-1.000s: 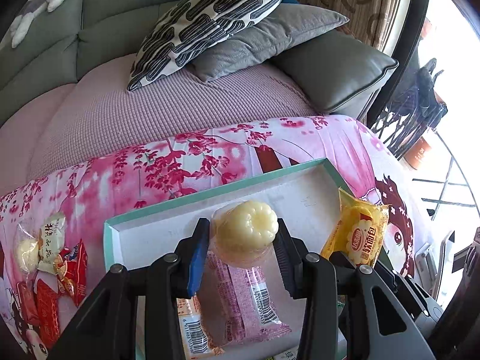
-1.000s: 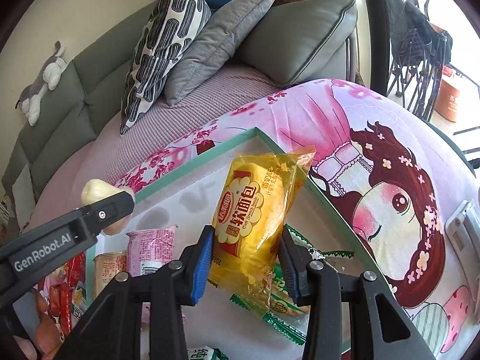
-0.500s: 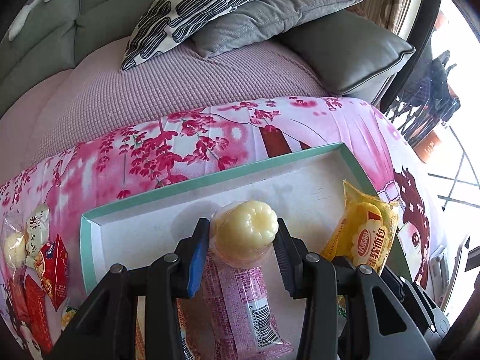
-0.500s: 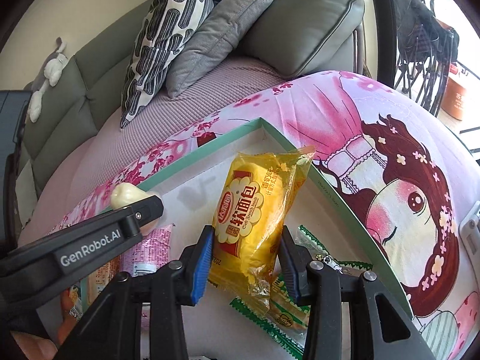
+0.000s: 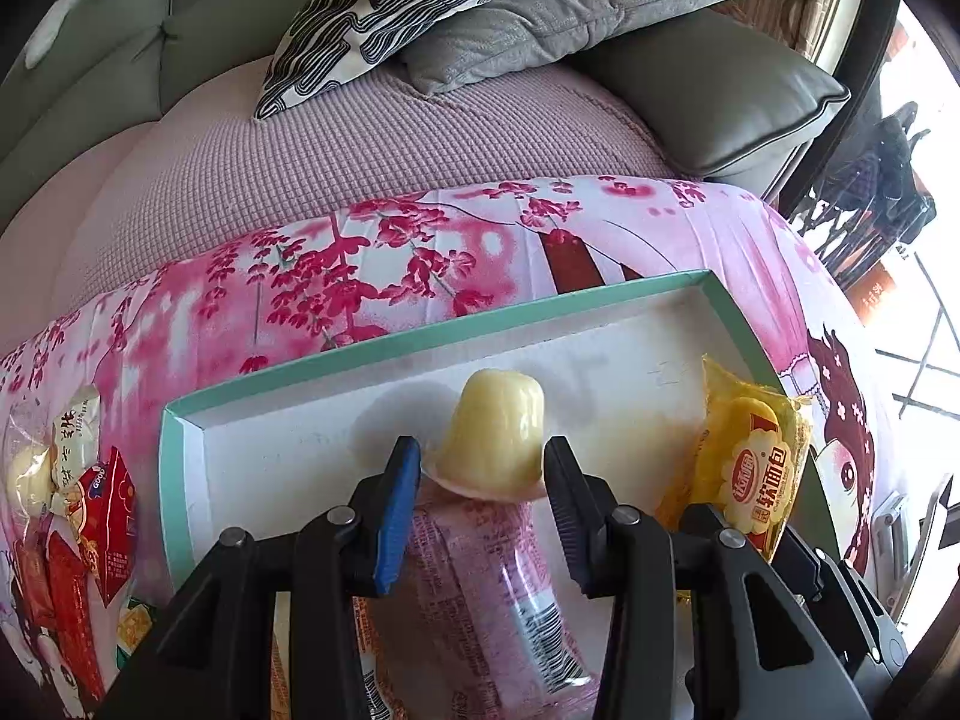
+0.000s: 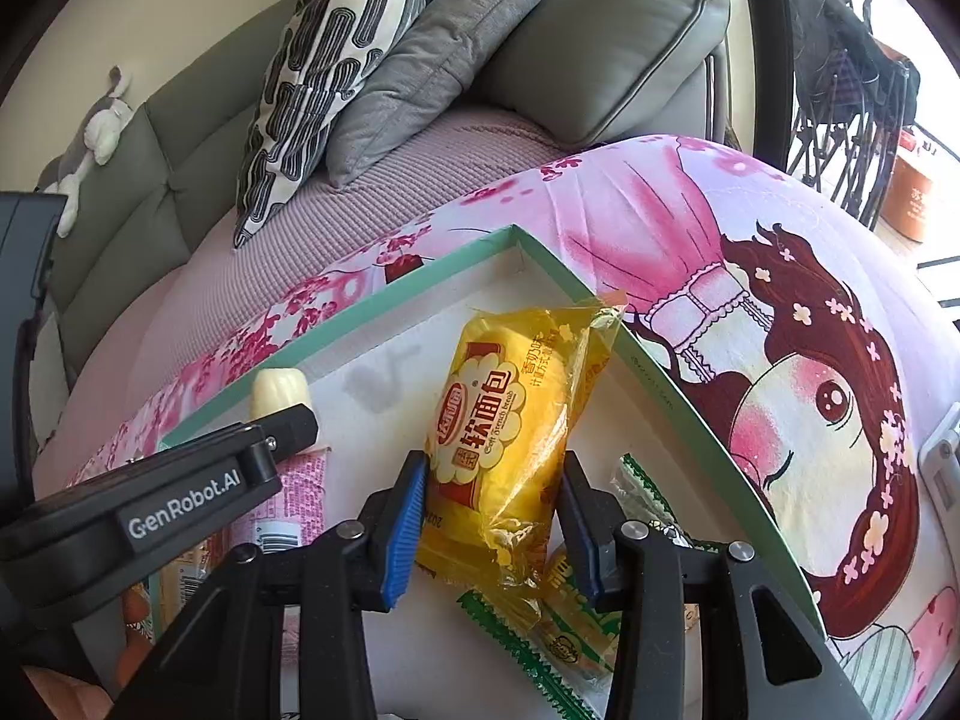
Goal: Organize snacks
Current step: 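Lower and open both grippers to set the bun and yellow bag in the tray, then move both grippers back over the remaining snack pile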
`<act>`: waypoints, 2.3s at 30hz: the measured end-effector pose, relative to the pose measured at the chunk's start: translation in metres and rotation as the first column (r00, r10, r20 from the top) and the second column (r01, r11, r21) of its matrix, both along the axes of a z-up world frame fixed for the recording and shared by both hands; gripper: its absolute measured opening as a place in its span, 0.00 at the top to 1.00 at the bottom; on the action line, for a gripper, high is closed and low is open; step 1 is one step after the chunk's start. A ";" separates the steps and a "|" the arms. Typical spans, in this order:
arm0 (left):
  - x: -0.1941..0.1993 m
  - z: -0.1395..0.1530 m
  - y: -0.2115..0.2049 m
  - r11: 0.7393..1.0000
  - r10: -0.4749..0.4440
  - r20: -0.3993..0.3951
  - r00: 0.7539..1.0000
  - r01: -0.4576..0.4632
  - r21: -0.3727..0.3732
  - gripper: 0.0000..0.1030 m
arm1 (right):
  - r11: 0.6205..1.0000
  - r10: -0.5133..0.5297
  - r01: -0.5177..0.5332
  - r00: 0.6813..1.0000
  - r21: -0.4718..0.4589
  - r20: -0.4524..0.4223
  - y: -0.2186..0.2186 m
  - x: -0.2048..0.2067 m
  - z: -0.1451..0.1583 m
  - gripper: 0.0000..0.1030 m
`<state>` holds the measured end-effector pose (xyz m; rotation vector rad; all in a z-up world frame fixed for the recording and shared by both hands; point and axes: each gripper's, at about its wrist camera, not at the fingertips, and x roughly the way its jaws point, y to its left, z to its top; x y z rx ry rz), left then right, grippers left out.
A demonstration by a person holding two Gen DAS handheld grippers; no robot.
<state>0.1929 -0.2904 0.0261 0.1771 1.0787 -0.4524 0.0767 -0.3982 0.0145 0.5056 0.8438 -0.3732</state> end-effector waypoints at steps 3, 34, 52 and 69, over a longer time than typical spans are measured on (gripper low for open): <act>0.000 0.004 0.003 1.000 0.003 0.003 1.000 -0.003 -0.004 0.57 | 1.000 0.001 -0.001 1.000 -0.002 -0.001 0.000 0.000 0.000 0.56; -0.008 0.033 0.104 0.956 0.289 0.085 0.954 -0.284 -0.068 0.23 | 0.992 0.069 -0.069 0.998 -0.106 -0.003 0.022 0.004 0.018 0.20; -0.012 0.021 0.130 0.927 0.370 0.070 0.926 -0.364 -0.092 0.04 | 0.992 0.058 -0.058 0.998 -0.113 -0.006 0.026 0.002 0.021 0.00; -0.044 0.031 0.178 0.921 0.379 0.097 0.920 -0.366 -0.131 0.04 | 0.978 0.135 -0.139 0.990 -0.157 -0.036 0.075 -0.005 0.042 0.00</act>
